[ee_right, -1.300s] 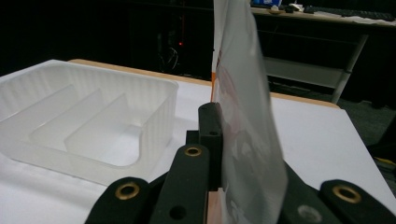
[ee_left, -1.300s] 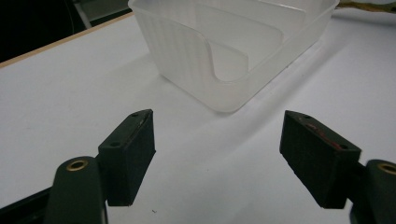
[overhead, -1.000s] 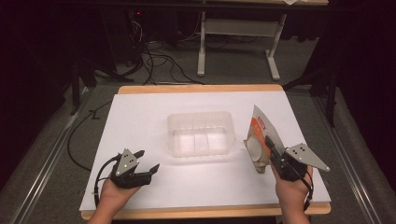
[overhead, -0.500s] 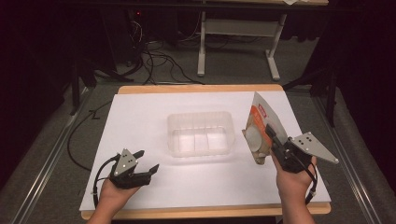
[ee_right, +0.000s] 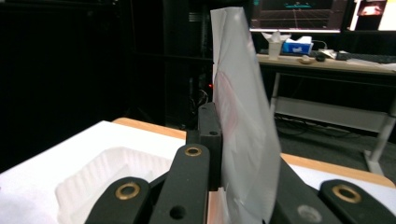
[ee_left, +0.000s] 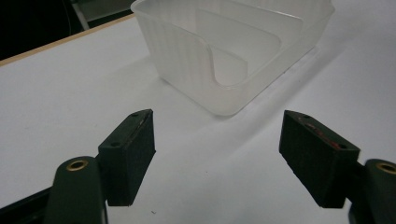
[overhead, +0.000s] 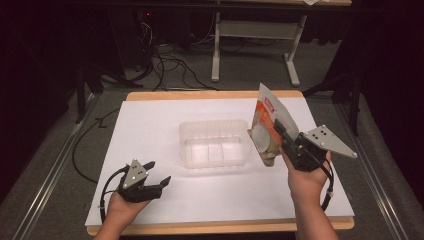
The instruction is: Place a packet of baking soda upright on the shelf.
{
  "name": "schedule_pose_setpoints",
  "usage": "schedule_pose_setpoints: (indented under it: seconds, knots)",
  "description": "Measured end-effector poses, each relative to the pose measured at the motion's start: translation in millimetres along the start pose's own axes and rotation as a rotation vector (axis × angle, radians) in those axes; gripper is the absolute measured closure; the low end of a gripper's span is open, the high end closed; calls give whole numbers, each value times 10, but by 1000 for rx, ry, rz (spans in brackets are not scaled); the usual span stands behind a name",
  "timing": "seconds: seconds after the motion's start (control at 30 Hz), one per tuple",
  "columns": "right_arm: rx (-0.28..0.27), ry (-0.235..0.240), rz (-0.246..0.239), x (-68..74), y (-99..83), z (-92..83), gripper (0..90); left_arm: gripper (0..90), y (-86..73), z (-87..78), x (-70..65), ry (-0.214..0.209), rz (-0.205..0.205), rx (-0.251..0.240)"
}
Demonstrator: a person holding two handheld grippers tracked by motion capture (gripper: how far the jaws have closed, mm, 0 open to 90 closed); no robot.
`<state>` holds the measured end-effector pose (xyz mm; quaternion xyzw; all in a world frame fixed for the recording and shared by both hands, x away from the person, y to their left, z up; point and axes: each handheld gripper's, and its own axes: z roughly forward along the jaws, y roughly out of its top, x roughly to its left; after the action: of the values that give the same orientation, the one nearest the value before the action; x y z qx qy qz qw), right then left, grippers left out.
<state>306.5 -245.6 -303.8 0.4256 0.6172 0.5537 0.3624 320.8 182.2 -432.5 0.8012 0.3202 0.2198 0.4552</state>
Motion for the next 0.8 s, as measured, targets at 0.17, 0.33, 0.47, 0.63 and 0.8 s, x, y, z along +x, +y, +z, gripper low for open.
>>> schedule_pose_setpoints:
  seconds: [0.17,0.33,0.47,0.63,0.8]
  knots:
    - [-13,28,10,74,84,99,900,273,-1,-12,8,0,-5,-4]
    - [-11,54,8,156,133,211,900,273,-1,-23,4,2,-4,-7]
    - [2,68,5,248,135,319,900,273,0,-29,3,1,-1,-6]
    - [17,87,10,331,106,441,900,273,0,-26,5,0,-1,-5]
    - [26,103,3,473,56,625,900,270,3,-25,4,0,2,-7]
